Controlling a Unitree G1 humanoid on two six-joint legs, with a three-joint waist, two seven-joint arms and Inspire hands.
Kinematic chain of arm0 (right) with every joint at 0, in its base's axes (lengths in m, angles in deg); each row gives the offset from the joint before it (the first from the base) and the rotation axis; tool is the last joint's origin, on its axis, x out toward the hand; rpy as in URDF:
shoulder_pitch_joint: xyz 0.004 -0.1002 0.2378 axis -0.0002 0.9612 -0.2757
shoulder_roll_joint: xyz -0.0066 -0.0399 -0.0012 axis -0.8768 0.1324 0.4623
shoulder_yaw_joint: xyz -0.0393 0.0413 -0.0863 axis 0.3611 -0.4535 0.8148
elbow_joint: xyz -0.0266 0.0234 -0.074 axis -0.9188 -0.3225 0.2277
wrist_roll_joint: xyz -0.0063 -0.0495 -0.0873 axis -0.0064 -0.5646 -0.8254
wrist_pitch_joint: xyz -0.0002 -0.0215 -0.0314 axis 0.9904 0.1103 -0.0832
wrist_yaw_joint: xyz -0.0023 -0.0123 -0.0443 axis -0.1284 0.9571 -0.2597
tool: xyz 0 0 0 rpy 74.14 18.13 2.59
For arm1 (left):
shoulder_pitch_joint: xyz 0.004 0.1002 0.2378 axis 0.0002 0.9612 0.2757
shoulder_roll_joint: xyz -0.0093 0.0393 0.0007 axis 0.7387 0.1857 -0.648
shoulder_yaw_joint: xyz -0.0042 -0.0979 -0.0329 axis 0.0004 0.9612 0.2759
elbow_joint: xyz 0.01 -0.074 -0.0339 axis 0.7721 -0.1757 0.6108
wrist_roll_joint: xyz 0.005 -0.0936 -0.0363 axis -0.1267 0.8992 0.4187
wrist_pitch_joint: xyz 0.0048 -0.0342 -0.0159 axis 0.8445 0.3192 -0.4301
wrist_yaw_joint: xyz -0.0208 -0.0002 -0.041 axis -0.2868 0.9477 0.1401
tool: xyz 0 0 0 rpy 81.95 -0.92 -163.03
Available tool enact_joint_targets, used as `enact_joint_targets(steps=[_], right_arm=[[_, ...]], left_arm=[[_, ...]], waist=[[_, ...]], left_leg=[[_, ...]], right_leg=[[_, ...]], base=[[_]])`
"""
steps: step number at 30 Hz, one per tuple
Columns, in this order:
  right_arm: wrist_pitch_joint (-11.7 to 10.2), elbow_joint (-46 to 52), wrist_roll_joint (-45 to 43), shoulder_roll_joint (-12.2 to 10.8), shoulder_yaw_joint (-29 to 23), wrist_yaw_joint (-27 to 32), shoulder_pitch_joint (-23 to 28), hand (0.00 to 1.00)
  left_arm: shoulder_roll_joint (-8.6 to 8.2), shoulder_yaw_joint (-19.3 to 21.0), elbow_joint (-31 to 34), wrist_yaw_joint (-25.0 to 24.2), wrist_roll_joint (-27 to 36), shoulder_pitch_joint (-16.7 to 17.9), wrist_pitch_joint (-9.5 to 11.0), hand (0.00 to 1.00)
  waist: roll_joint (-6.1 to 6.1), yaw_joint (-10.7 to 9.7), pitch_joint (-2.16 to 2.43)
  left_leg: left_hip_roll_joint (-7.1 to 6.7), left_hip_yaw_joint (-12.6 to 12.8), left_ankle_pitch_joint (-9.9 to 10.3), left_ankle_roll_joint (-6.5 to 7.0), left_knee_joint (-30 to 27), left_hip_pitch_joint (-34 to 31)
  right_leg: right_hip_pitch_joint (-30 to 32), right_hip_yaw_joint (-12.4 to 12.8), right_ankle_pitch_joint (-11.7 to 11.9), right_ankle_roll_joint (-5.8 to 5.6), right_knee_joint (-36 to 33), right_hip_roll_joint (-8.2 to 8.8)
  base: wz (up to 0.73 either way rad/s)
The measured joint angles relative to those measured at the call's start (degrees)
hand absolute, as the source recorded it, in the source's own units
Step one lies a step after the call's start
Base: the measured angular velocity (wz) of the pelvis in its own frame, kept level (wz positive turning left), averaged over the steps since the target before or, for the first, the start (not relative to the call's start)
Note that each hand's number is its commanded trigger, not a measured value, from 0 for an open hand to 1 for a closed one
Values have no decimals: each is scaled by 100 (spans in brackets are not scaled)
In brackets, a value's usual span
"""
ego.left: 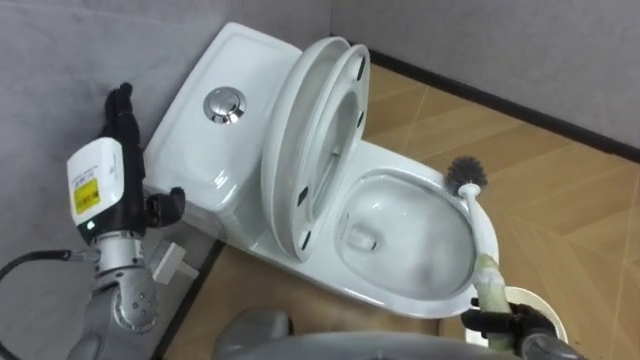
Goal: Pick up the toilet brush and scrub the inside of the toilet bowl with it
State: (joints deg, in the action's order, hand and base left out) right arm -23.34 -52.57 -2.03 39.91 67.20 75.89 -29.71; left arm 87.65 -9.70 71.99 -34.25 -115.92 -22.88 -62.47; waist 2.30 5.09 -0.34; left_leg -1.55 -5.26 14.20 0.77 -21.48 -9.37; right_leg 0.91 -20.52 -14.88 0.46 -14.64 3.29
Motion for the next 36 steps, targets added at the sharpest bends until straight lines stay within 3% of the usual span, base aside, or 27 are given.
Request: enact_joint_targets(steps=[2, 5, 9, 11, 14, 18, 22, 31, 33, 36], right_arm=[[1, 32, -77, 5, 102, -29, -34, 100], [9, 140, -256, 96, 107, -70, -18, 100], [30, 188, -590, 158, 141, -137, -84, 100], [22, 180, -898, 159, 138, -168, -130, 100], [21, 229, -1204, 261, 211, -305, -231, 100], [72, 359, -1430, 450, 434, -363, -290, 100], [89, 351, -1938, 529, 411, -335, -470, 100], [368, 382, -2953, 571, 448, -10, -887, 100], [496, 424, -3337, 604, 665, 18, -956, 100], [724, 445, -4226, 620, 945, -44, -1055, 100]], left_arm=[[119, -210, -3, 7, -70, -38, 0, 0], [289, -477, -44, 13, -307, -125, -56, 0], [347, -707, -490, -50, -303, -81, -110, 0], [381, -790, -719, -172, -317, 7, -161, 0], [499, -1024, -1282, -472, -296, 72, -280, 0], [750, -1293, -1590, -408, -282, -78, -383, 0], [782, -1326, -1724, -364, -279, -213, -400, 0], [1048, -1502, -1680, -279, -408, -445, -762, 0], [1071, -1547, -1661, -270, -494, -518, -882, 0], [1169, -1599, -1655, -238, -606, -648, -908, 0]], waist=[[2, -7, -1], [-93, -26, -31], [-200, -7, 21], [-225, -34, 11], [-205, -68, 2], [-155, -77, -2], [-161, -81, -2], [-228, -55, 4], [-246, -34, 3], [-238, 22, -1]], left_leg=[[10, 7, 0, 1, 2, -6], [43, 19, 0, 1, 17, -14], [32, 105, -13, 1, 85, 22], [37, 164, -41, -10, 90, 18], [43, 190, -115, -29, 178, 1], [12, 205, -269, -33, 340, -22], [12, 302, -401, -27, 439, -129], [91, 484, -586, -29, 438, -701], [98, 489, -615, -28, 443, -825], [72, 532, -717, -16, 489, -1031]], right_leg=[[11, 17, 13, 7, -8, -6], [36, 52, 14, 6, -21, 4], [64, 120, 18, 4, -45, 1], [110, 158, 17, 14, -86, 0], [184, 194, 14, 40, -89, 37], [347, 316, 22, 66, -147, 58], [588, 416, 71, 92, -239, 80], [1286, 629, 296, 173, -331, 18], [1423, 659, 352, 183, -337, 7], [1712, 686, 383, 198, -522, 64]], base=[[-4], [-1], [-7], [-8], [-3], [-7], [-13], [-13], [-8], [-4]])
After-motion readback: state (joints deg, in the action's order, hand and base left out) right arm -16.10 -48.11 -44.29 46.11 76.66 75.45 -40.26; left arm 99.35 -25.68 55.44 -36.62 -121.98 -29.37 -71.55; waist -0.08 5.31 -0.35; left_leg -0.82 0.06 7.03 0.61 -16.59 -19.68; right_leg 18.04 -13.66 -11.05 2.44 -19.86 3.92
